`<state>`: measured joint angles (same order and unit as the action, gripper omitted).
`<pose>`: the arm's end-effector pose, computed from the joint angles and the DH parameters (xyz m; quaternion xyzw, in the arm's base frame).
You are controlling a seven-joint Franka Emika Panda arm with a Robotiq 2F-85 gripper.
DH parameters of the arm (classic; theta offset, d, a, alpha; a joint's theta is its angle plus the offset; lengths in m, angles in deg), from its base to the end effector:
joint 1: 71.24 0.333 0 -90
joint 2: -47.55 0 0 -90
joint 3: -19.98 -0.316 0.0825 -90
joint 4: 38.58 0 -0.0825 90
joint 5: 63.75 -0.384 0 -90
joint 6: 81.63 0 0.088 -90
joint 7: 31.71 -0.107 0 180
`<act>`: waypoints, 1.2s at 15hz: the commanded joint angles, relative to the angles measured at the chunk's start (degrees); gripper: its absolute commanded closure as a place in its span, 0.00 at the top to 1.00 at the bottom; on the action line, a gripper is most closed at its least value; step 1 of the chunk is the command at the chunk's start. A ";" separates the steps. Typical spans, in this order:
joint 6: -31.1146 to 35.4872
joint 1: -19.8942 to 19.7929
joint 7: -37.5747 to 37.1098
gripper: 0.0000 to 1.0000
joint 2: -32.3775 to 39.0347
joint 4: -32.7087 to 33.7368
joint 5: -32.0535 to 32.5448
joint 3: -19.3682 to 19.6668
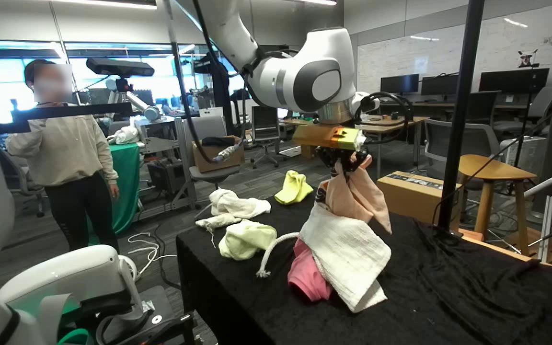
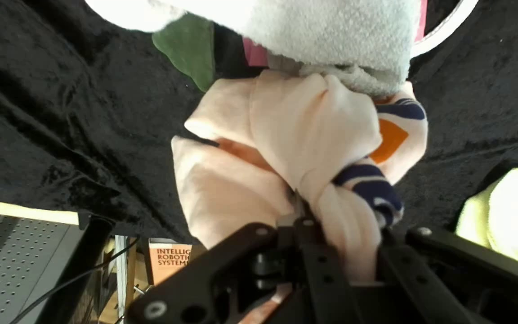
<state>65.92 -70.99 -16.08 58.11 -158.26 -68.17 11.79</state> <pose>0.5952 0.0846 0.3685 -0.9723 -0.1744 -0.1530 0.0286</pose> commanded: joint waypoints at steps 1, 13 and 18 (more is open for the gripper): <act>2.35 -0.88 4.97 0.05 -10.71 -10.44 -5.43 0.39; -8.94 1.90 7.92 0.05 -1.63 -8.64 -4.14 2.35; -11.04 1.88 4.57 0.12 3.08 -6.01 -0.17 2.24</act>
<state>57.36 -69.56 -9.04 58.74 -167.53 -70.59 13.70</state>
